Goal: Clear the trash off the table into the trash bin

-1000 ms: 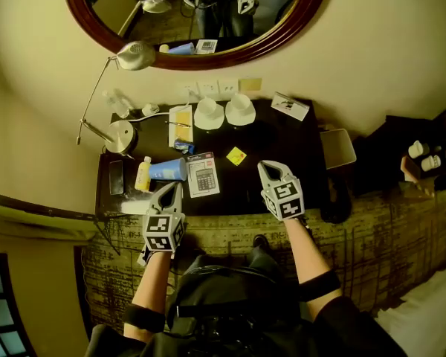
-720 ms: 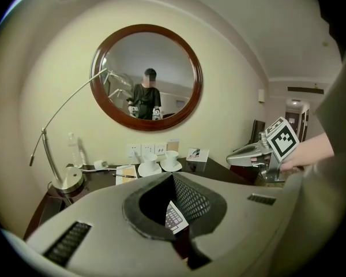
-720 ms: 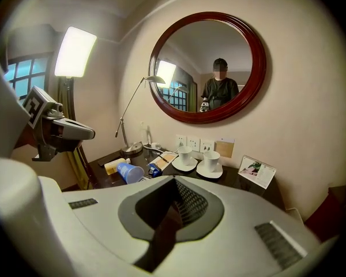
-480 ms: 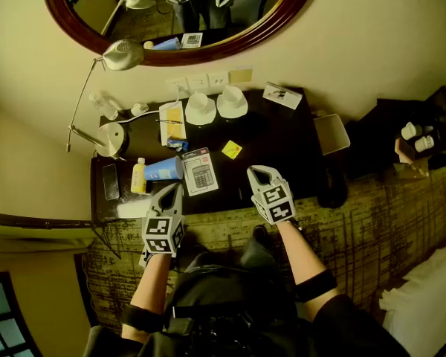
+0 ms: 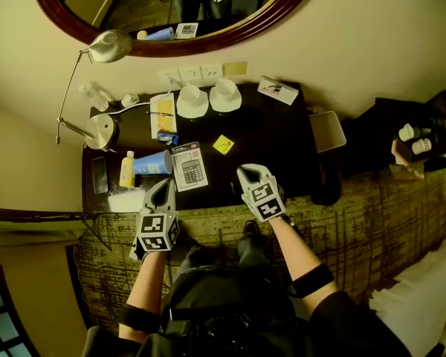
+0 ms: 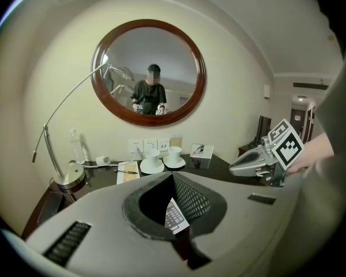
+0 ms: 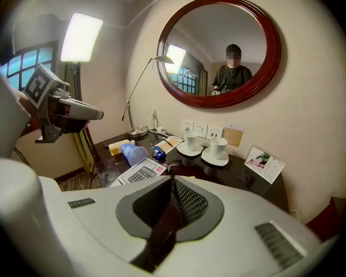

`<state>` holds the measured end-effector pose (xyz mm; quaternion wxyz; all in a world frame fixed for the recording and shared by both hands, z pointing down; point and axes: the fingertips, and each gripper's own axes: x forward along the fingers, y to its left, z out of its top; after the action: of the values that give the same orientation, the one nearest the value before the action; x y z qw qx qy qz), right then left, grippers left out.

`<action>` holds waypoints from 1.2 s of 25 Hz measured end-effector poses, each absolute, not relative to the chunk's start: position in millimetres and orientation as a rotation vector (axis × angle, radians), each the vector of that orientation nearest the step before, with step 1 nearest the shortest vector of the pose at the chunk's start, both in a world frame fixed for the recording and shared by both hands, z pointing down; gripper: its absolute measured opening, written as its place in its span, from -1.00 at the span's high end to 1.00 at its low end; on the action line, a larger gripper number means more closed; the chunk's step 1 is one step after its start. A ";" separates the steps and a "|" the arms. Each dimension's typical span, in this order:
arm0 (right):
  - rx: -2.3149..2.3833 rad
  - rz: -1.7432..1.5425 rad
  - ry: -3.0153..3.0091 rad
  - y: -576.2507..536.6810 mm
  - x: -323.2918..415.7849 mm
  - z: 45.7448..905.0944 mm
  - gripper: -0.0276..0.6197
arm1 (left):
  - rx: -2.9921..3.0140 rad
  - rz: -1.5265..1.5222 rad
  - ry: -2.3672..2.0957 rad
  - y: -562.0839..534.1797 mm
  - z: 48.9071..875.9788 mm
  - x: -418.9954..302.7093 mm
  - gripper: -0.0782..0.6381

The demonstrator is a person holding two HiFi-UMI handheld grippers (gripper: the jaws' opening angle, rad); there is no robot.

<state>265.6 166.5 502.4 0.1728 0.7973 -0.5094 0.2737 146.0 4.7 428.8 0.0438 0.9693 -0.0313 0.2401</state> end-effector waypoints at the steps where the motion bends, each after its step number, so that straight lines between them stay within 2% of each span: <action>1: 2.248 0.773 -1.438 165.7 268.0 505.5 0.81 | 2.962 0.735 -0.095 6.4 429.8 147.0 0.78; 4: 2.202 0.775 -1.443 159.1 276.1 516.6 0.78 | 2.963 0.745 -0.092 9.7 434.9 150.5 0.78; 8: 2.119 0.832 -1.484 143.0 286.9 545.4 0.31 | 2.963 0.777 -0.080 12.0 445.0 156.9 0.78; 9: 2.101 0.836 -1.495 137.7 290.7 552.9 0.24 | 2.968 0.790 -0.072 13.0 448.6 158.6 0.78; 12: 2.073 0.845 -1.478 127.0 310.6 575.1 0.24 | 2.971 0.818 -0.092 9.7 461.9 162.9 0.78; 17: 2.038 0.903 -1.450 106.5 339.4 616.1 -0.21 | 2.953 0.867 -0.079 11.6 478.5 168.5 0.78; 29: 1.890 1.077 -1.450 79.3 368.3 698.3 -0.20 | 2.893 0.949 -0.107 9.8 510.0 171.6 0.78; 30: 1.879 1.092 -1.455 78.6 367.8 701.2 -0.13 | 2.889 0.955 -0.111 8.9 511.3 171.0 0.78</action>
<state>367.8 78.6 701.2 0.2599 0.6938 -0.5373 0.4030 171.0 8.9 511.3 0.0482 0.9477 -0.0363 0.3134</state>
